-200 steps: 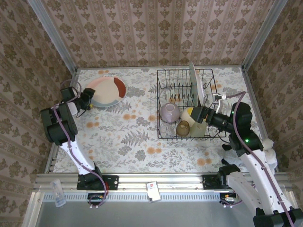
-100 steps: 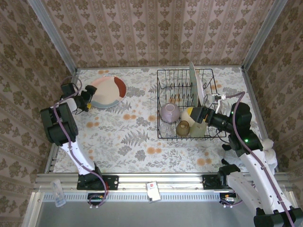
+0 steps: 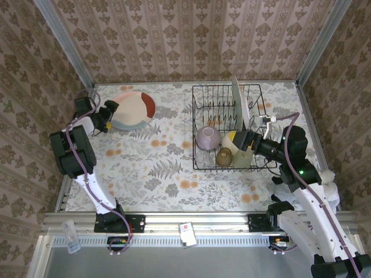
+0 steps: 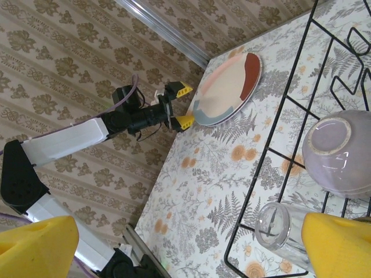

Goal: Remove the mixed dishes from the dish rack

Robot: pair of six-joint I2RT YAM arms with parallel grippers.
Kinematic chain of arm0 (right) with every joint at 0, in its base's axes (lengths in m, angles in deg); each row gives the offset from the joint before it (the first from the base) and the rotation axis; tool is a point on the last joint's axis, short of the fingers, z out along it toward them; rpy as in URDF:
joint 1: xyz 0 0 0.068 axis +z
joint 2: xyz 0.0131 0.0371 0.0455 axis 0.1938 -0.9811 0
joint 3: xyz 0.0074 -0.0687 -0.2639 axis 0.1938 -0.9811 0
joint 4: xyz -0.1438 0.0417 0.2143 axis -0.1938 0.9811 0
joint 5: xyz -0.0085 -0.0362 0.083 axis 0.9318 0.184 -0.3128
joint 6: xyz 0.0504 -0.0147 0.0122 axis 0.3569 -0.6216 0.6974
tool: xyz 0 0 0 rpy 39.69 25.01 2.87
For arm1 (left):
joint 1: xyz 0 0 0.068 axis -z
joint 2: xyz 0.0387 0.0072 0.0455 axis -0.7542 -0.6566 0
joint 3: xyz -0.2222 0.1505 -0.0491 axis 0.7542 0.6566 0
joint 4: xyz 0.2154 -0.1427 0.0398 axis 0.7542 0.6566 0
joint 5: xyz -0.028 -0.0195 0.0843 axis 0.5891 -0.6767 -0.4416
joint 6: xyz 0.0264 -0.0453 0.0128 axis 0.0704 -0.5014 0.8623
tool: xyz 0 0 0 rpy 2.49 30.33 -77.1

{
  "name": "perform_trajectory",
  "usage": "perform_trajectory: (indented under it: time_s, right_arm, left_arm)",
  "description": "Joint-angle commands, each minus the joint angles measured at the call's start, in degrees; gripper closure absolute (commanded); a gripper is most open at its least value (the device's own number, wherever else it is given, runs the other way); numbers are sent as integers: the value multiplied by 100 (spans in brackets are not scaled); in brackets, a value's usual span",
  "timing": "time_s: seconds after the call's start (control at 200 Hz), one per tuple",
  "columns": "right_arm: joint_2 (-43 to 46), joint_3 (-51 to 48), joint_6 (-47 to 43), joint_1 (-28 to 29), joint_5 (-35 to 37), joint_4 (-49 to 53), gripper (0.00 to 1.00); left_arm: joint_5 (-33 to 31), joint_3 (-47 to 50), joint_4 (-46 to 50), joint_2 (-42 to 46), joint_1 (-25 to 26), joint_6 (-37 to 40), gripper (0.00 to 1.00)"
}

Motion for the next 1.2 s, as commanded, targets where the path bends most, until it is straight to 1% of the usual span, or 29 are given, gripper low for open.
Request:
perform_trajectory:
  time_s: [0.0, 0.22, 0.395, 0.55, 0.685, 0.765, 0.81, 0.9, 0.97, 1.03, 1.05, 1.115, 1.195]
  right_arm:
    - [24, 1, -25, 33, 110, 20, 0]
    - [15, 100, -81, 61, 137, 136, 0]
    - [-20, 174, -100, 91, 186, 185, 0]
    - [-34, 284, -197, 125, 279, 335, 0]
    - [-24, 578, -497, 127, 585, 816, 0]
    - [-59, 783, -671, 120, 844, 1093, 0]
    - [-113, 918, -757, 122, 1014, 1252, 0]
    - [-282, 1177, -926, 128, 1483, 1585, 0]
    - [-456, 1439, -1063, 131, 1924, 1850, 0]
    - [-696, 1709, -1177, 128, 2334, 2153, 2]
    - [-825, 1841, -1224, 141, 2555, 2277, 4]
    - [-1173, 2144, -1348, 143, 2936, 2518, 8]
    - [-1642, 2540, -1458, 184, 3341, 2749, 11]
  left_arm:
    - [113, -129, -115, -51, 11, -70, 0]
    - [101, -22, 98, 34, -98, -6, 0]
    - [23, -62, 563, 107, -181, 249, 0]
    - [-185, -391, 1487, 95, -206, 674, 0]
    - [-385, -287, 1745, 485, -222, 733, 0]
    - [-341, -180, 1750, 876, -204, 707, 0]
    - [-233, -44, 1602, 1186, -176, 634, 0]
    - [6, 286, 1232, 1865, -5, 433, 0]
    - [154, 402, 1109, 2406, 244, 529, 0]
    - [191, 388, 1162, 2865, 574, 821, 0]
    - [220, 390, 1169, 3016, 699, 960, 0]
    - [316, 427, 1188, 3511, 1103, 1453, 0]
    - [322, 788, 951, 4199, 1537, 1820, 0]
